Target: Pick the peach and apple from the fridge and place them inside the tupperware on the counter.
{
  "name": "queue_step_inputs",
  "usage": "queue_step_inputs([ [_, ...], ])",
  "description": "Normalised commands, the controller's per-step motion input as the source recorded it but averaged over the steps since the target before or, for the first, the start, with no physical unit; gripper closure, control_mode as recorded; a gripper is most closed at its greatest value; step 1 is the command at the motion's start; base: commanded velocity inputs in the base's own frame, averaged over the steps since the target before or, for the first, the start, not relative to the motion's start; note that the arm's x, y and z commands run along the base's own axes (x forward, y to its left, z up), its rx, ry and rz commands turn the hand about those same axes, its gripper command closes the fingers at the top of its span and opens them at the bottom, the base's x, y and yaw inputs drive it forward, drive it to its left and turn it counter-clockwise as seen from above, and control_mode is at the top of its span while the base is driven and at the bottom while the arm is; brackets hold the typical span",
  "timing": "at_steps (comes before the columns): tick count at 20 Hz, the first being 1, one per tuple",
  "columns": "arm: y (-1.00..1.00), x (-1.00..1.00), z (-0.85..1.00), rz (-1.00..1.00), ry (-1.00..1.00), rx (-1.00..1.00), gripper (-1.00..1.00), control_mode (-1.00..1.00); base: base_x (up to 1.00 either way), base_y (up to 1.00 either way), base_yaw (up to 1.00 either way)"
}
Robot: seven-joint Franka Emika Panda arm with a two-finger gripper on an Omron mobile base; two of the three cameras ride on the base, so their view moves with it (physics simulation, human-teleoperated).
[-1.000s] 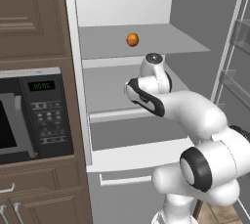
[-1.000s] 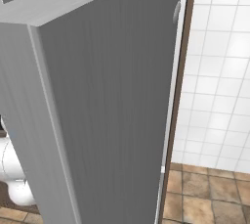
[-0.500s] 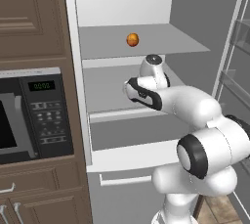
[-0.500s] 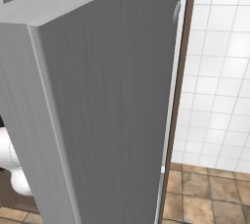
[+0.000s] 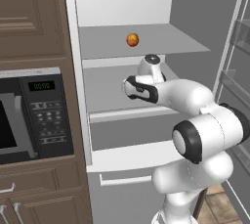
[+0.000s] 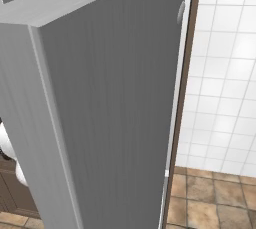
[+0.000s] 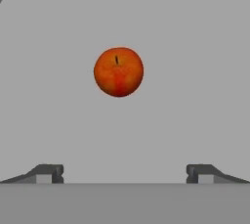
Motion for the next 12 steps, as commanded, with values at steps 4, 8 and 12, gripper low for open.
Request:
queue_step_inputs([
  [4, 0.11, 0.22, -0.13, -0.01, 0.00, 0.00, -1.00, -1.00, 0.00, 0.00, 0.00],
  [8, 0.05, 0.19, -0.09, 0.00, 0.00, 0.04, -1.00, -1.00, 0.00, 0.00, 0.00],
  [12, 0.01, 0.20, -0.08, 0.00, 0.00, 0.06, -1.00, -1.00, 0.00, 0.00, 0.00],
])
